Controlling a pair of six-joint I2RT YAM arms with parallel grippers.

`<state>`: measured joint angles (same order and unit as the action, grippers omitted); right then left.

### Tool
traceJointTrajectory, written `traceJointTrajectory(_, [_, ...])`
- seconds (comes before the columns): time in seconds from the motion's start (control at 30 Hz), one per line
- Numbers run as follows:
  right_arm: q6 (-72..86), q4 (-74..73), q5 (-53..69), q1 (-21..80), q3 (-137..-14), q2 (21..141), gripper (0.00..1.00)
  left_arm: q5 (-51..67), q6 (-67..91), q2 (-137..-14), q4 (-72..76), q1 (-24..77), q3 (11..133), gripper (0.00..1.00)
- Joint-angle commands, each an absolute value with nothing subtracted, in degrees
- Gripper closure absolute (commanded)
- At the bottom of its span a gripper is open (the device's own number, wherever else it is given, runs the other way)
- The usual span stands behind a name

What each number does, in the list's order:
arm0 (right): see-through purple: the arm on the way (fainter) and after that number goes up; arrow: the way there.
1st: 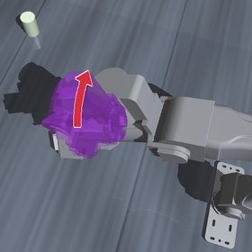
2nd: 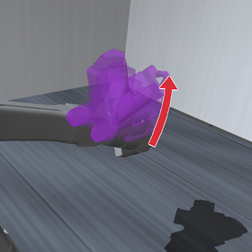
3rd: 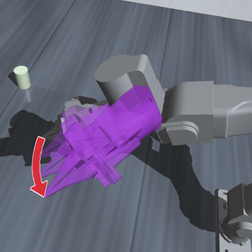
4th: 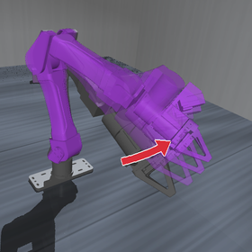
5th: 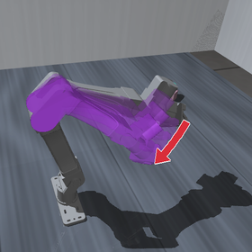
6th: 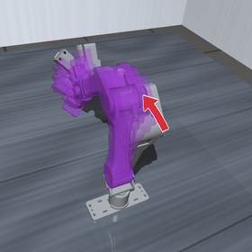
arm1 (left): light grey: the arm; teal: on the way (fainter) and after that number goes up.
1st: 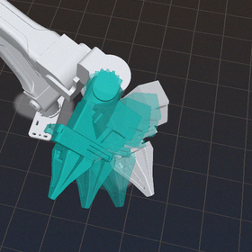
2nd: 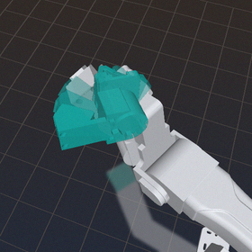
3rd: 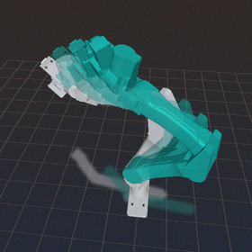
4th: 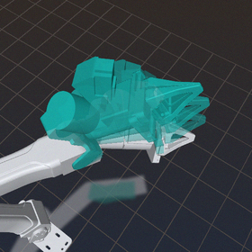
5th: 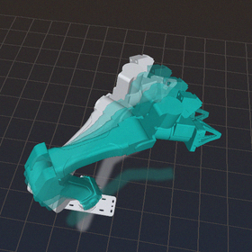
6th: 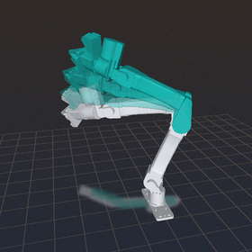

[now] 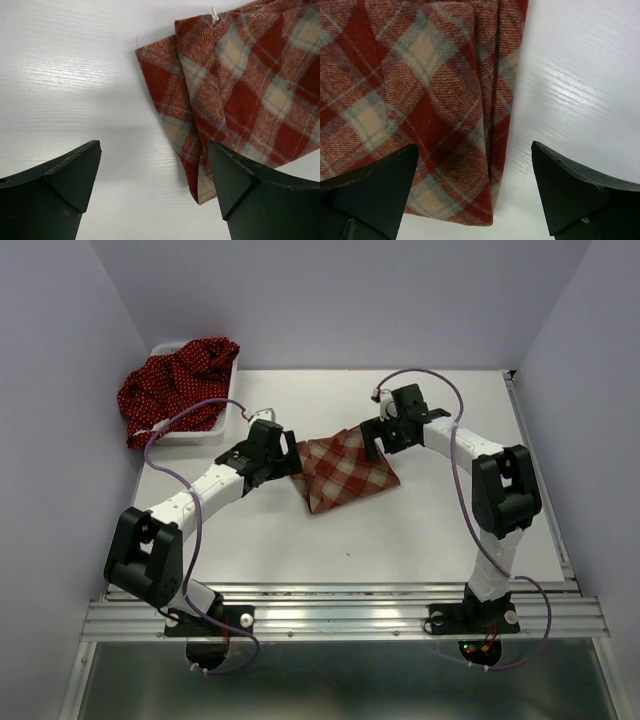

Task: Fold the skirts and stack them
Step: Neatly place the folded skirt to the corner

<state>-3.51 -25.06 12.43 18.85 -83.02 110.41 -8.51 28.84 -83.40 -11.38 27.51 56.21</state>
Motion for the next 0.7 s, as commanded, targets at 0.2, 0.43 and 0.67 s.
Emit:
traceJointTrajectory(0.2, [-4.13,-25.22,11.78,18.72,-84.81,115.48,0.0,-10.63,27.77,-83.5,-10.28,26.81,56.43,0.01])
traceJointTrajectory(0.43, [-3.78,-25.22,15.1,18.72,-84.38,118.73,0.14,-9.84,27.42,-84.99,-9.76,26.72,57.22,0.03])
traceJointTrajectory(0.67, [-2.73,-25.66,19.34,18.72,-83.59,119.88,0.61,-10.28,27.07,-86.66,-10.54,26.72,58.88,0.05])
